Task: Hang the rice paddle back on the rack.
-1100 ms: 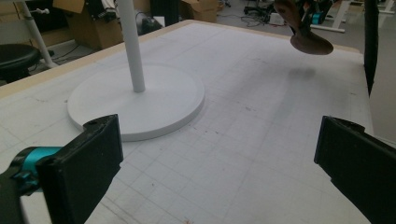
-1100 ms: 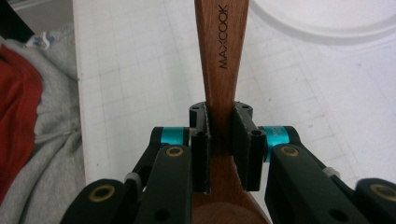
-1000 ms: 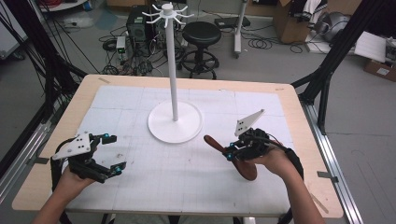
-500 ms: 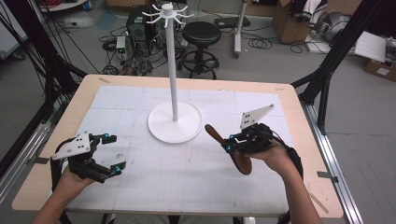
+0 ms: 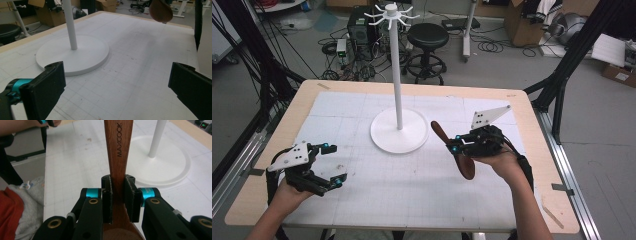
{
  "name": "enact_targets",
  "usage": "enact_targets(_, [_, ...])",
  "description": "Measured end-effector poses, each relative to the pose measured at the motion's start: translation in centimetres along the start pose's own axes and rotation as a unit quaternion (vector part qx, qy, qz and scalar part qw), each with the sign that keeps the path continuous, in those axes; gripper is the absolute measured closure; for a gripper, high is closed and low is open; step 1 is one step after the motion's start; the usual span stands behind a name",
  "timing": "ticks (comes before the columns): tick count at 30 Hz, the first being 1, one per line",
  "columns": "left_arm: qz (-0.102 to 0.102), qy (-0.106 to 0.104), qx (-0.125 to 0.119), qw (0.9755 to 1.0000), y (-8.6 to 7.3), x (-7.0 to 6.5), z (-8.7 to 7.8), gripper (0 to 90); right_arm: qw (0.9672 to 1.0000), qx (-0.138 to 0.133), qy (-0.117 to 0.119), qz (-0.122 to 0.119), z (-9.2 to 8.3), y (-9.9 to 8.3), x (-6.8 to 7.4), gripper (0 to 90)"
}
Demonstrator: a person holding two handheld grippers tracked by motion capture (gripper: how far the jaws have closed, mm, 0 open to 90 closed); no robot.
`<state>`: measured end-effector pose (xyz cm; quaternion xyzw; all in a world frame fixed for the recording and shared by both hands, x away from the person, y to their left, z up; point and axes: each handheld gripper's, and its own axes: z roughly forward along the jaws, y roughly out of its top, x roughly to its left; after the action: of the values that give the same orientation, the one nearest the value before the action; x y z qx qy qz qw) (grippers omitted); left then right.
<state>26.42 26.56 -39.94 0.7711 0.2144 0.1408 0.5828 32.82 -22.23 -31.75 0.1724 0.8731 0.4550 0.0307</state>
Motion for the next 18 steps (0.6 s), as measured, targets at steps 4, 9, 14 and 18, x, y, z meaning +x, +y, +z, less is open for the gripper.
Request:
enact_targets(4, [-0.001, -0.001, 0.000, 1.0000, 0.0, 0.0, 0.0, 1.7, 0.9999, -0.014, -0.006, 0.004, -0.1, 0.3, 0.1, 78.8])
enact_targets(9, [-0.001, 0.001, -0.001, 1.0000, 0.0, 0.0, 0.0, 1.7, 0.9995, -0.029, -0.013, 0.002, -0.2, 0.8, 0.2, 78.8])
enact_targets(14, [-0.002, 0.001, -0.001, 1.0000, 0.0, 0.0, 0.0, 1.7, 0.9986, -0.049, -0.020, 0.003, -0.4, 1.5, 0.2, 78.9])
enact_targets(18, [-0.001, 0.000, 0.000, 1.0000, 0.0, 0.0, 0.1, 1.7, 0.9979, -0.060, -0.024, -0.001, -0.5, 2.2, 0.2, 78.8])
